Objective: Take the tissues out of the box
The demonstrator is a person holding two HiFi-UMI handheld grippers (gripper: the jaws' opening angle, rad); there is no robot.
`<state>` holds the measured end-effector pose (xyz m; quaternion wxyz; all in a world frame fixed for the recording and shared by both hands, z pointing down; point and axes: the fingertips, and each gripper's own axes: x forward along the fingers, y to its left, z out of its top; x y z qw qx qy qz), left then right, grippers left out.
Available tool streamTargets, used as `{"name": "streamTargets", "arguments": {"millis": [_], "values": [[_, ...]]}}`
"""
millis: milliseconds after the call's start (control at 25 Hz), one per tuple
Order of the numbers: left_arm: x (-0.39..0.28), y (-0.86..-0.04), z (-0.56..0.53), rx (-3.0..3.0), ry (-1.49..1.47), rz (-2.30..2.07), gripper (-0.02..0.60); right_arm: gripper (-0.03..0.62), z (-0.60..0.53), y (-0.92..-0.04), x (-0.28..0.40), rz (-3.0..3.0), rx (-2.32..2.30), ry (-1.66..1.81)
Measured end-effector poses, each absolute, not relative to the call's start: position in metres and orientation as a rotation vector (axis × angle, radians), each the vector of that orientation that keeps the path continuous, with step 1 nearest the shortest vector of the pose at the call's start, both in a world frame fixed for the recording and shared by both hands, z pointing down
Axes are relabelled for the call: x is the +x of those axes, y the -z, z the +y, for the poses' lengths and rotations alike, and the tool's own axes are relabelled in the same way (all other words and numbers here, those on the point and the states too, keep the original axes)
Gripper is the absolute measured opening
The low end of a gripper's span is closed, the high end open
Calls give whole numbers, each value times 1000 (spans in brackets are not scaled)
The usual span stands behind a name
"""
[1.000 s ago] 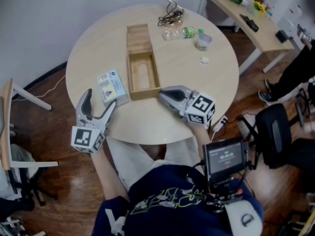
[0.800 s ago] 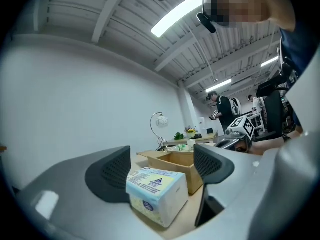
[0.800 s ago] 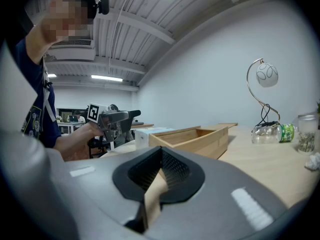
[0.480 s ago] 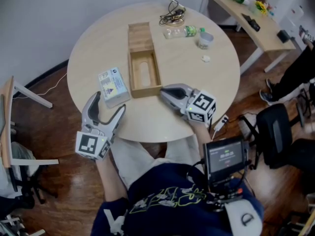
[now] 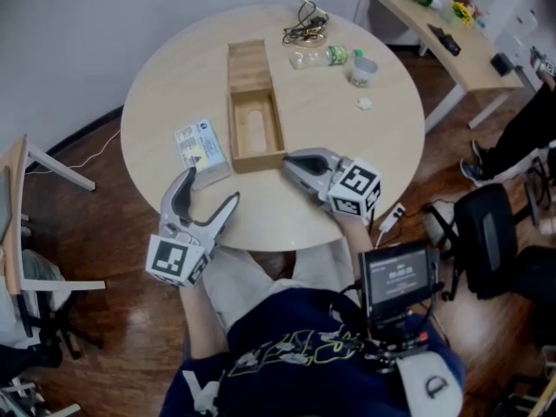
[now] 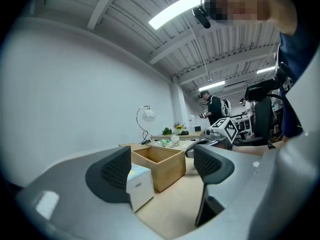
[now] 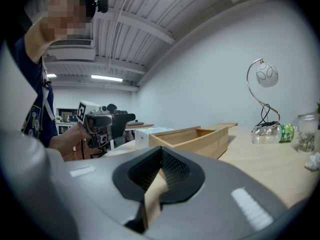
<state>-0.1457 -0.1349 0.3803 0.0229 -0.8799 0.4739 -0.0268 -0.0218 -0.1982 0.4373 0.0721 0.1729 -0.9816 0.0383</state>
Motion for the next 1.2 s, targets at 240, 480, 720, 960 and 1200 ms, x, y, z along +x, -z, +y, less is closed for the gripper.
{"name": "streamTargets", "arguments": {"millis": [240,480,720,960,1200], "values": [[-141,-385,-131,-2744,85,1459,396,-3,-199,-440,-22,-2943,515,-129],[-134,-398,-135,-2724,144,1475,390,-3,-199,-440,-22,-2952,516,-121],[-120,-405,-133,-2756,140,1436,347,-3,-197,-440,-23,-2945,509,-112],[-108,-410,-130,-2789,145,1397,346,-4,-198,-438,-23,-2949,523,-117],[-102,-414,-129,-2804,153,1377,322,-5,-197,-439,-23,-2947,510,-114]]}}
